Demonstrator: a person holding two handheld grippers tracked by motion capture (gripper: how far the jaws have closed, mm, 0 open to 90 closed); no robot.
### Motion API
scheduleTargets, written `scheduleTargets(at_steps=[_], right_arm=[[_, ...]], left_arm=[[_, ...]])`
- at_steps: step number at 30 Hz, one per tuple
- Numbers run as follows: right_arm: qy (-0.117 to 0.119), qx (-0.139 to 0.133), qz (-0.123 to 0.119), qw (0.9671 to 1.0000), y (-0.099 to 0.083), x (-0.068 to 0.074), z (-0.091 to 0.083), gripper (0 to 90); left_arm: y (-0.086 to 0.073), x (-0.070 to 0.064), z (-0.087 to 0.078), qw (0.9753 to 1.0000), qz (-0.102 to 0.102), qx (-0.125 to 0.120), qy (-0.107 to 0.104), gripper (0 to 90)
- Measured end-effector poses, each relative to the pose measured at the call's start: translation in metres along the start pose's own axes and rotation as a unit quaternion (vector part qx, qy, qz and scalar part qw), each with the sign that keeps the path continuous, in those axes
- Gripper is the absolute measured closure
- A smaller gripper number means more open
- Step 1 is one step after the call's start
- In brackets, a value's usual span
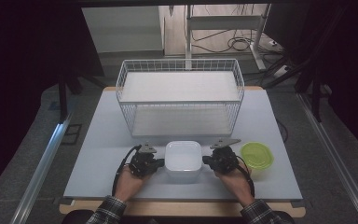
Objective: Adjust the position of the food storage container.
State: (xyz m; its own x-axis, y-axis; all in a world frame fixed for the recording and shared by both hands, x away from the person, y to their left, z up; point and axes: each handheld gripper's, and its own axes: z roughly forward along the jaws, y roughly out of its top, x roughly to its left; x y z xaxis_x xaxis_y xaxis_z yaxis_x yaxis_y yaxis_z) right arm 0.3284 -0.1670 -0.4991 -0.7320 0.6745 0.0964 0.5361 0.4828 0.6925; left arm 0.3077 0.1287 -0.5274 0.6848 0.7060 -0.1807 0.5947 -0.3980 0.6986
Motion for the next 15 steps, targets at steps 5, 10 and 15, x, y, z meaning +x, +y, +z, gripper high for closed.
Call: scheduleTargets(at_steps=[5, 10, 15], right_arm=[[0.002, -0.004, -0.003, 1.0000, 0.000, -0.001, -0.002, 85.6], [-0.004, -0.015, -0.007, 0.9999, -0.002, -0.003, -0.013, 77.0], [0.010, -0.017, 0.018, 0.9996, -0.006, -0.010, -0.023, 64.6]], left_arm=[[0.000, 0.002, -0.010, 0.9999, 0.006, -0.010, -0.007, 83.2], [-0.004, 0.000, -0.022, 0.9995, 0.017, -0.015, 0.022, 61.8], [-0.009, -0.006, -0.033, 0.9990, 0.030, -0.018, 0.027, 43.4]])
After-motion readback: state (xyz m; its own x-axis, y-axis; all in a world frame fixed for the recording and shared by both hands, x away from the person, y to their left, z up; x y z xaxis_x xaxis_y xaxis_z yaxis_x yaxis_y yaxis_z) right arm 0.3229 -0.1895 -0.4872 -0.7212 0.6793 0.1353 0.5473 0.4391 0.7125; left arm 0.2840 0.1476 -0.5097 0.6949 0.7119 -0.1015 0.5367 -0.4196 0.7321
